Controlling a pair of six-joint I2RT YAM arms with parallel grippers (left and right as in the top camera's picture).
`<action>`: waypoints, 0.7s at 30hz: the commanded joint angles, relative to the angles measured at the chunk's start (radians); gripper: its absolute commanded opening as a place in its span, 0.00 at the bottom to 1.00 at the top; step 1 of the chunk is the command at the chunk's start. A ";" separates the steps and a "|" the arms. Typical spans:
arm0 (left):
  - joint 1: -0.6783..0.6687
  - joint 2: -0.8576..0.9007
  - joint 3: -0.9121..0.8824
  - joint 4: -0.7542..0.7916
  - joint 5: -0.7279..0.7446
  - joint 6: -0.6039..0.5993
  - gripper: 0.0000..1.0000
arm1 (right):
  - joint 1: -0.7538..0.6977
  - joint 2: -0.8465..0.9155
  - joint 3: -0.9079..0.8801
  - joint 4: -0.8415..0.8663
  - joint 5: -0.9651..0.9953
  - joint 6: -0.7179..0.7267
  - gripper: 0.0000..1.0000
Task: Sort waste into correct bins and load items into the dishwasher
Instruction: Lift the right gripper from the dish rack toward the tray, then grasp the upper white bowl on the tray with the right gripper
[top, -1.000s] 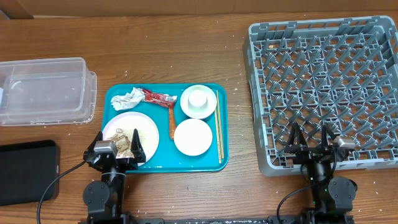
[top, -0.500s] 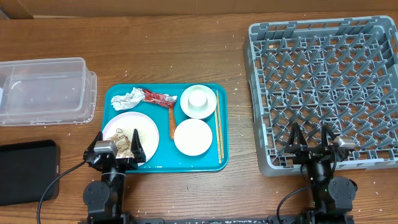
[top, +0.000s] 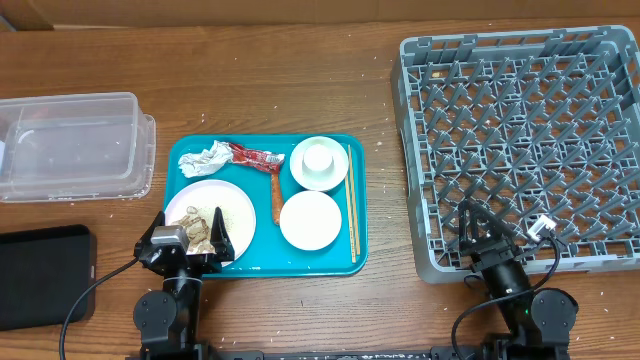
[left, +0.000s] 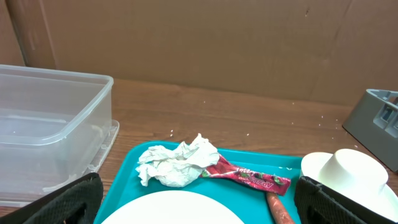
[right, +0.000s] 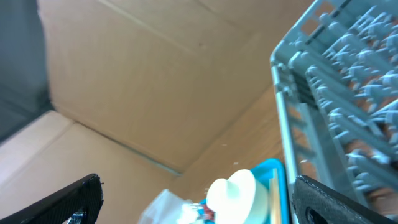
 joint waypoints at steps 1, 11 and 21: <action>0.003 -0.010 -0.004 -0.002 0.002 -0.007 1.00 | 0.004 -0.009 -0.010 0.077 -0.077 0.061 1.00; 0.003 -0.010 -0.004 -0.002 0.002 -0.007 1.00 | 0.006 0.243 0.474 -0.190 -0.037 -0.420 1.00; 0.003 -0.010 -0.004 -0.002 0.002 -0.007 1.00 | 0.201 1.005 1.176 -0.690 0.029 -0.771 1.00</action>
